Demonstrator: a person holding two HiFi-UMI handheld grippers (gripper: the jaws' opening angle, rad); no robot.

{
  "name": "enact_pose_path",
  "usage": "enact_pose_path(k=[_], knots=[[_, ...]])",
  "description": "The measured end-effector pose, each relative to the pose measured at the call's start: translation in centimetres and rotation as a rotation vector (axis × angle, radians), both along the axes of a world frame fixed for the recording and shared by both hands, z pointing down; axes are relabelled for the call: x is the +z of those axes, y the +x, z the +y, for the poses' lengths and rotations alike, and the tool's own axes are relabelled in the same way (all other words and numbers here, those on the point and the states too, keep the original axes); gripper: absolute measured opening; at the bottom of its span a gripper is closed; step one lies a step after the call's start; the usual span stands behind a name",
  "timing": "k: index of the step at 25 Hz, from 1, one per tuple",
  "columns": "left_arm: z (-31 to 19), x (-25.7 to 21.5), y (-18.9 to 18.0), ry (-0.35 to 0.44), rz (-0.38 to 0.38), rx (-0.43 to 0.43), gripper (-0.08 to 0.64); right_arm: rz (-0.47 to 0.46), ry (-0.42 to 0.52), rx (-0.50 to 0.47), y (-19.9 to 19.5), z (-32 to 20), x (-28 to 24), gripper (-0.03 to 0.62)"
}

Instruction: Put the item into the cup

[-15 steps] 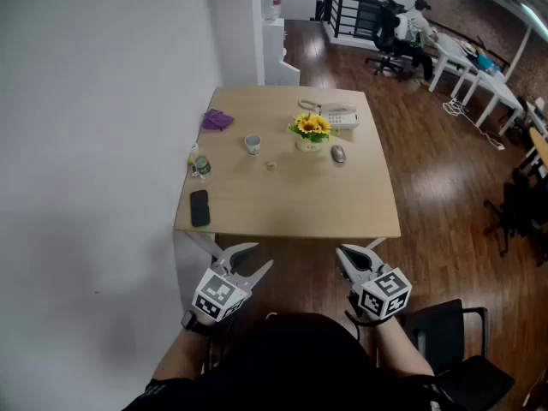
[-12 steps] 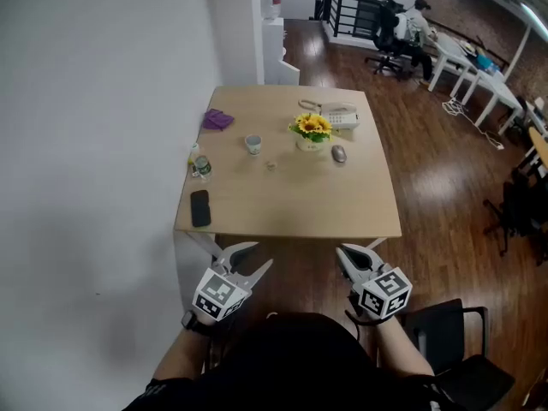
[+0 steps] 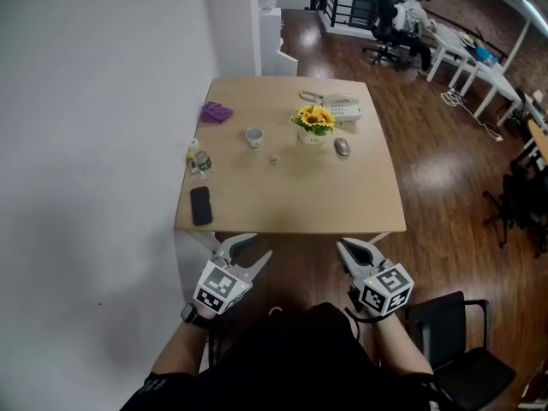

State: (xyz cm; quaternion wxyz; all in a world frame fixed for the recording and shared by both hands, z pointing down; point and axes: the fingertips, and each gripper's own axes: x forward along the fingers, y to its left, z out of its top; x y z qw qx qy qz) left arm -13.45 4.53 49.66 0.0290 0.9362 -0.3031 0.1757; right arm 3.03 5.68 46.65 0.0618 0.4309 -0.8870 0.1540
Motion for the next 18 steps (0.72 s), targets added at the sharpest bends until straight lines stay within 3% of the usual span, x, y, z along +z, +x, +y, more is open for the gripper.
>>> enact_pose_path(k=[8,18], knots=[[-5.6,1.2,1.4,-0.014,0.009,-0.041,0.156,0.051,0.003,-0.037,0.8,-5.4,1.1,0.009],[-17.7,4.5,5.3,-0.059,-0.098,-0.166,0.156,0.054,0.032,-0.193,3.1,-16.7,3.0,0.012]])
